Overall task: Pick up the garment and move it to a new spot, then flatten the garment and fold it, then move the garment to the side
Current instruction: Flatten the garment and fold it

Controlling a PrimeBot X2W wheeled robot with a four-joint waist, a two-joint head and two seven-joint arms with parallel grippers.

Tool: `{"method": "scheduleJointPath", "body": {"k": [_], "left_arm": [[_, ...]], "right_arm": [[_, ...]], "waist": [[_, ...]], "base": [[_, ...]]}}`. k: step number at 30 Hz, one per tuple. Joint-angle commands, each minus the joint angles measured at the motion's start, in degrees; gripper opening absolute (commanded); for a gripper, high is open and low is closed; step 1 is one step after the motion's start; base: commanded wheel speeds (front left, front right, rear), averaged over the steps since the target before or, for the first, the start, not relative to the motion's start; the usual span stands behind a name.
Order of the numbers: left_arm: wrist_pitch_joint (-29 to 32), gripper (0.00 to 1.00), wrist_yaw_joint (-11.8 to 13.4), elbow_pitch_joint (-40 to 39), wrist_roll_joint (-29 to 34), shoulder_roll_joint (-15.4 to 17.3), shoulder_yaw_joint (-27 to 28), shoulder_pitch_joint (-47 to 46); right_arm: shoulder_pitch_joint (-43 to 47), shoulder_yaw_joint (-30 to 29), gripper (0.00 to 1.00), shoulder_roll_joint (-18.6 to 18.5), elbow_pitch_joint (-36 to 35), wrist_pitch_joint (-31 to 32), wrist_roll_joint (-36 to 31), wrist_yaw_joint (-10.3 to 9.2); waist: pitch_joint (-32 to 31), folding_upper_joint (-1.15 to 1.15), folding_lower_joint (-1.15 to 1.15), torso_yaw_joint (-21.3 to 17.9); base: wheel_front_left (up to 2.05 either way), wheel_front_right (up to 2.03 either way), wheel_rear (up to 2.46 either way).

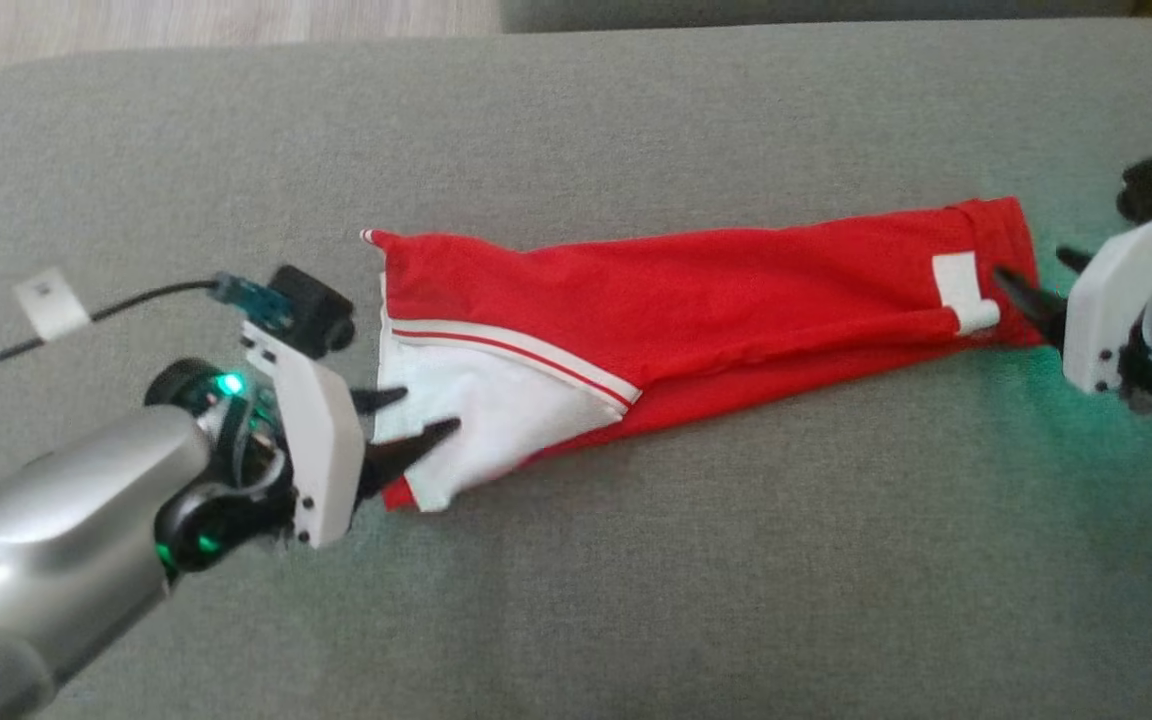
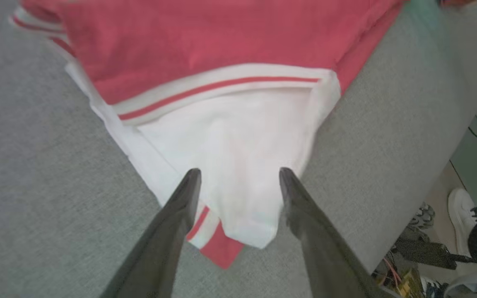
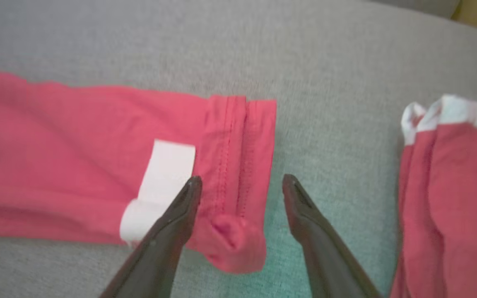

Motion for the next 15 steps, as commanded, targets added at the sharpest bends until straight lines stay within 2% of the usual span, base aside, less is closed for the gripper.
{"method": "scheduleJointPath", "body": {"k": [1, 5, 8, 9, 11, 13, 15], "left_arm": [[-1.76, 1.00, 0.17, -0.24, 0.29, 2.04, 3.96, -2.43], [-11.89, 1.00, 1.93, 2.22, 3.03, 0.71, 7.95, -2.98], [-22.89, 1.00, 3.48, 4.62, 2.27, -1.81, 12.95, -1.42], [-29.69, 1.00, 4.75, 6.28, 3.09, -3.16, 15.25, -0.34], [-36.27, 1.00, 6.47, 8.08, 3.84, -4.53, 17.42, 0.88], [-41.43, 1.00, 8.13, 9.66, 5.54, -5.65, 18.71, 2.04], [-43.70, 1.00, 9.76, 10.58, 6.38, -7.04, 21.43, 3.67]], "right_arm": [[-1.70, -0.54, 1.00, -0.82, -0.82, -1.48, 0.36, 0.19], [-3.53, -2.31, 1.00, 0.00, -1.05, -9.07, 0.67, 0.19], [-3.70, -4.58, 1.00, 2.46, -0.86, -17.04, 0.94, 0.19], [-3.38, -5.78, 1.00, 3.86, -0.66, -22.45, 0.48, 0.19], [-2.78, -7.30, 1.00, 5.21, 0.08, -27.52, 0.05, 0.19], [-1.88, -9.40, 1.00, 6.65, 0.89, -30.26, -0.56, 0.19], [-0.72, -12.95, 1.00, 8.15, 1.31, -31.24, -1.33, 0.19]], "waist": [[-0.64, 0.00, 0.00, -0.46], [-2.19, 0.00, 0.00, -1.18], [-3.74, 0.00, 0.00, -1.74], [-4.76, 0.00, 0.00, -2.07], [-5.70, 0.00, 0.00, -2.26], [-6.82, 0.00, 0.00, -2.39], [-7.68, 0.00, 0.00, -2.48]], "base": [[0.00, 0.00, 0.00], [0.00, 0.00, 0.00], [0.00, 0.00, 0.00], [0.00, 0.00, 0.00], [0.00, 0.00, 0.00], [0.00, 0.00, 0.00], [0.00, 0.00, 0.00]]}}
